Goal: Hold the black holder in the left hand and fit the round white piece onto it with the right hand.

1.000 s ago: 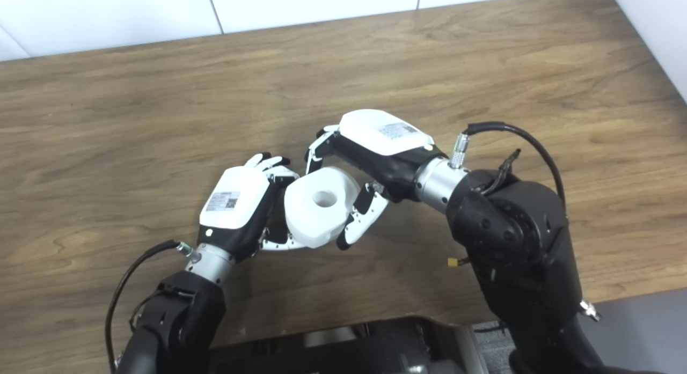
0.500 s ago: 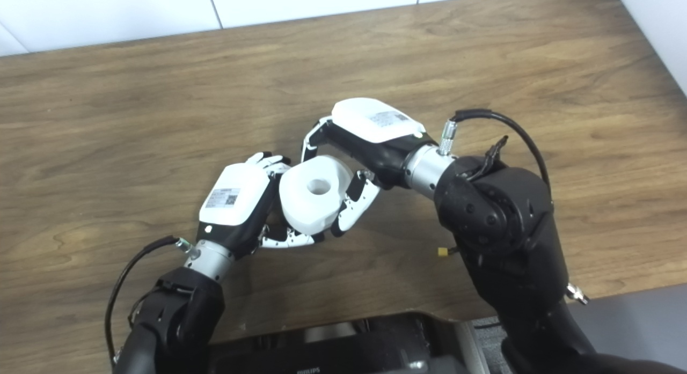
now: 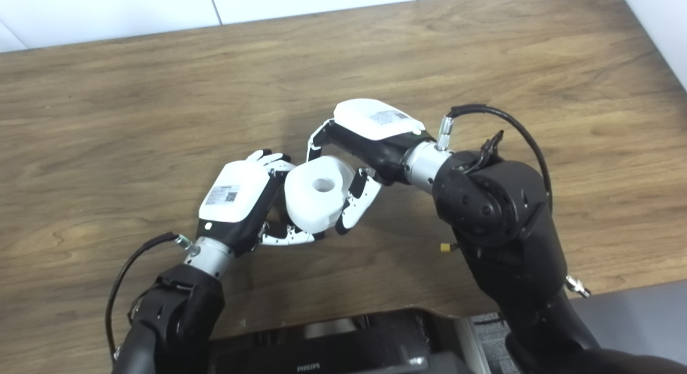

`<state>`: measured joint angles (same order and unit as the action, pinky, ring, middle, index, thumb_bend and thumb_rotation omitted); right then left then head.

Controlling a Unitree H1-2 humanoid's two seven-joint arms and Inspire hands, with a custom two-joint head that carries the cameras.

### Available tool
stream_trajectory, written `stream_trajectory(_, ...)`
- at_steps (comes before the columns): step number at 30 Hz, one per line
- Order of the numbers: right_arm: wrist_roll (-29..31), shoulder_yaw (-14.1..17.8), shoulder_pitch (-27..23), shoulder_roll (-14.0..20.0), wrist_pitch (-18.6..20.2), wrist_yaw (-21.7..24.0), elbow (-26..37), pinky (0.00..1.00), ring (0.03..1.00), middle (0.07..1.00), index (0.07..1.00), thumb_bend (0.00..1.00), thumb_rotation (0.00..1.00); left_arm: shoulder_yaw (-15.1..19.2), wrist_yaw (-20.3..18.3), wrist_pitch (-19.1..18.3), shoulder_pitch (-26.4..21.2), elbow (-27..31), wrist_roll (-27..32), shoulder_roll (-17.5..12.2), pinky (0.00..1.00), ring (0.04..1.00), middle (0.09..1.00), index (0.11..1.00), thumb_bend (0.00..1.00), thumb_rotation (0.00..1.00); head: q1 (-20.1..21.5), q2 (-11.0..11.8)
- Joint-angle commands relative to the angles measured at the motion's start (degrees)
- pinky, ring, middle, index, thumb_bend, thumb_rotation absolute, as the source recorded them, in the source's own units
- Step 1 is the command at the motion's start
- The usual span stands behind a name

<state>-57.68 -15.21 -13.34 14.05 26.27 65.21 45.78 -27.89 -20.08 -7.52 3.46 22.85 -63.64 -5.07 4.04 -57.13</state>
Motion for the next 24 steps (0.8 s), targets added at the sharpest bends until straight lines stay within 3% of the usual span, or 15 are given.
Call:
stream_trajectory(1, -0.23, 0.05, -0.6, 0.43, -1.33, 0.04, 0.99, 0.81, 0.891, 0.777, 0.482, 0.53, 0.14, -0.22, -0.7, -0.17, 0.03, 1.78, -0.66, 0.69, 0.94, 0.864, 0.772, 0.487, 0.51, 0.05, 0.07, -0.01)
stream_trajectory(24, -1.61, -0.65, 2.12, -2.1, -2.11, -1.02, 1.7, 0.82, 0.906, 0.774, 0.482, 0.53, 0.14, -0.11, -0.65, 0.15, 0.08, 1.91, -1.15, 1.48, 0.93, 0.857, 0.765, 0.487, 0.51, 0.05, -0.53, -0.69)
